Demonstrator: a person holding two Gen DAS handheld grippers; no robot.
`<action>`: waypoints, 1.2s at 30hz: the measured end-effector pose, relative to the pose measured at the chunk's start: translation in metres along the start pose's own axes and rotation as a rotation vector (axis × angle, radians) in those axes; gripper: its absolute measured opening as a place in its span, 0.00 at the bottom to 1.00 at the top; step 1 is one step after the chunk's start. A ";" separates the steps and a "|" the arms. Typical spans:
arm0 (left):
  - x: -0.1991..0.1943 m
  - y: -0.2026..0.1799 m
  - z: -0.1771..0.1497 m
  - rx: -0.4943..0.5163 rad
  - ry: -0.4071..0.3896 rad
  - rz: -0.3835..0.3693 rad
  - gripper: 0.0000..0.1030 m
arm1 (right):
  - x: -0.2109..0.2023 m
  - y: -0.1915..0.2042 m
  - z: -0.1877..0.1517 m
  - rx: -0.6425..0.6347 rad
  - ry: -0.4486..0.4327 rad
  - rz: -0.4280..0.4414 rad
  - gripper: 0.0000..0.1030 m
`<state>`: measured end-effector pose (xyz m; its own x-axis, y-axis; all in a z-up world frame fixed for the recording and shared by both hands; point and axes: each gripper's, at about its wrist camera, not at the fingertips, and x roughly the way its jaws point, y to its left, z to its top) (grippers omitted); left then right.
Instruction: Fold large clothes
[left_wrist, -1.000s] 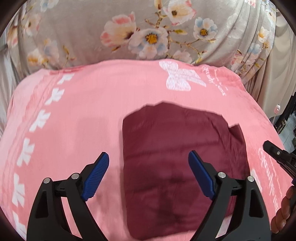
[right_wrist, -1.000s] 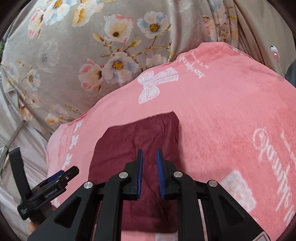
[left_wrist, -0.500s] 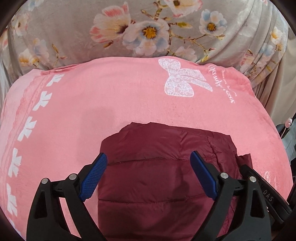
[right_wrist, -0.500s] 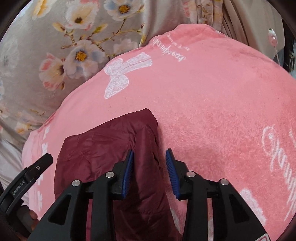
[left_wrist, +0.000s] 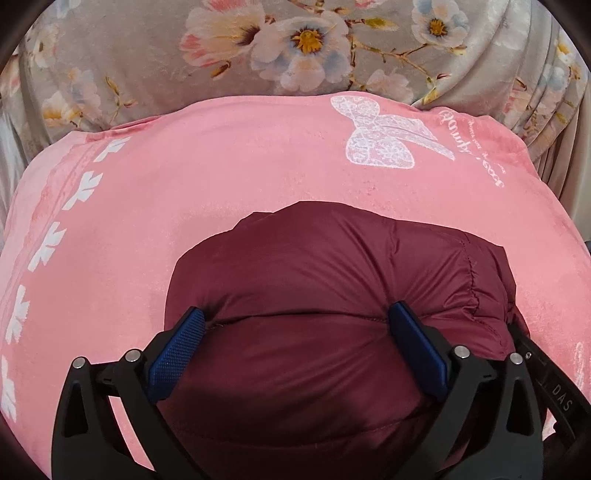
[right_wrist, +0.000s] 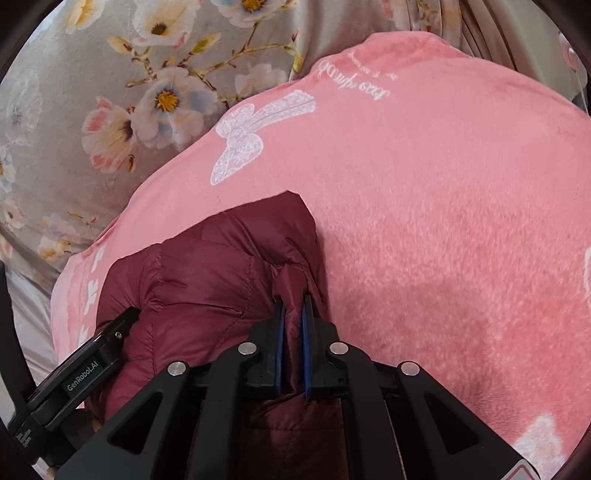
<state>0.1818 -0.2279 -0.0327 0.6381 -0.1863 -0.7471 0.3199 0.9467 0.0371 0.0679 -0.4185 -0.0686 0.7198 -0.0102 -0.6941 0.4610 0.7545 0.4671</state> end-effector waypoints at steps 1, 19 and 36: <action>0.001 -0.001 -0.001 0.003 -0.007 0.005 0.96 | 0.002 -0.001 -0.002 0.001 0.000 0.003 0.04; 0.001 0.009 -0.007 -0.014 -0.030 -0.043 0.95 | -0.005 -0.008 -0.009 0.022 -0.011 0.049 0.09; 0.013 0.122 -0.041 -0.436 0.240 -0.460 0.96 | -0.021 -0.031 -0.028 0.081 0.113 0.246 0.63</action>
<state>0.2003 -0.1037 -0.0653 0.3153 -0.5797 -0.7513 0.1775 0.8138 -0.5534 0.0235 -0.4230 -0.0836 0.7551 0.2434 -0.6087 0.3229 0.6700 0.6685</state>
